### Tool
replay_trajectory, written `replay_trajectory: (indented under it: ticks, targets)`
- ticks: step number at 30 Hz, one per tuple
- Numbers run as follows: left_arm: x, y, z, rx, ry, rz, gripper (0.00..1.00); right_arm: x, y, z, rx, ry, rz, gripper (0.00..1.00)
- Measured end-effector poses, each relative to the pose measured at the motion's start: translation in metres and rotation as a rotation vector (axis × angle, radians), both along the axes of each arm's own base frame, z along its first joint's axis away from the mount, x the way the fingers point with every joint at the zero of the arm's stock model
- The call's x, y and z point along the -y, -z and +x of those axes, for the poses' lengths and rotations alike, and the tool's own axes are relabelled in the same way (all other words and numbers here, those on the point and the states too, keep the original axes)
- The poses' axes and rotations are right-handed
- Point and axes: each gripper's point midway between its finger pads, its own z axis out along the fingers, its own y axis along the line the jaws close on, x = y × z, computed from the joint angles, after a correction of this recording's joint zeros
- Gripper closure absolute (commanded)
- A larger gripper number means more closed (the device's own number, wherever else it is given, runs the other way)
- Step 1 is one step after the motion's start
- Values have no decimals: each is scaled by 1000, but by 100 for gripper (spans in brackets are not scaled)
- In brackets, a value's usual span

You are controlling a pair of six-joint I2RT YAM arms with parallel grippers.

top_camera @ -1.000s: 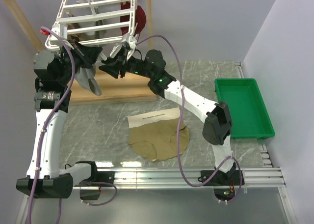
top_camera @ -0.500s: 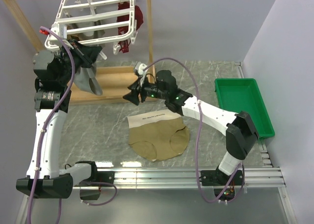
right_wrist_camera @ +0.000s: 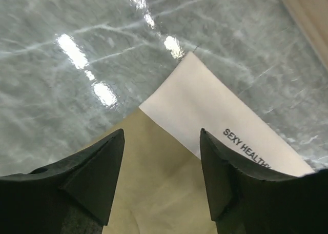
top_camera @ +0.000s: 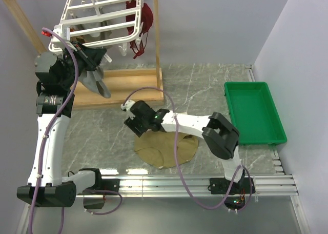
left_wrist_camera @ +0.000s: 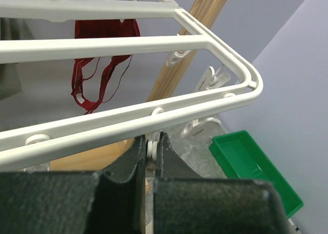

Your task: Clip the underwear to the hanger

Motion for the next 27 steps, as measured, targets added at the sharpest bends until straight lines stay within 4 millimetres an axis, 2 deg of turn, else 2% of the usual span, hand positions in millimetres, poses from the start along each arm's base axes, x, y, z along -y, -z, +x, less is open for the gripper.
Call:
replay_trajectory:
  ticks: [6,10,17,22,27]
  targets:
    - [0,1,0,-6,0,1,100,-6,25,-4,47,36,-87,25]
    - [0,2,0,-5,0,1,100,0,40,2,59,74,-126,26]
    - [0,3,0,-7,-1,7,100,-1,45,14,83,134,-132,23]
    - [-1,5,0,-10,-3,15,100,6,51,17,86,154,-136,23]
    - [-1,6,0,-5,-5,26,100,26,51,19,84,174,-137,22]
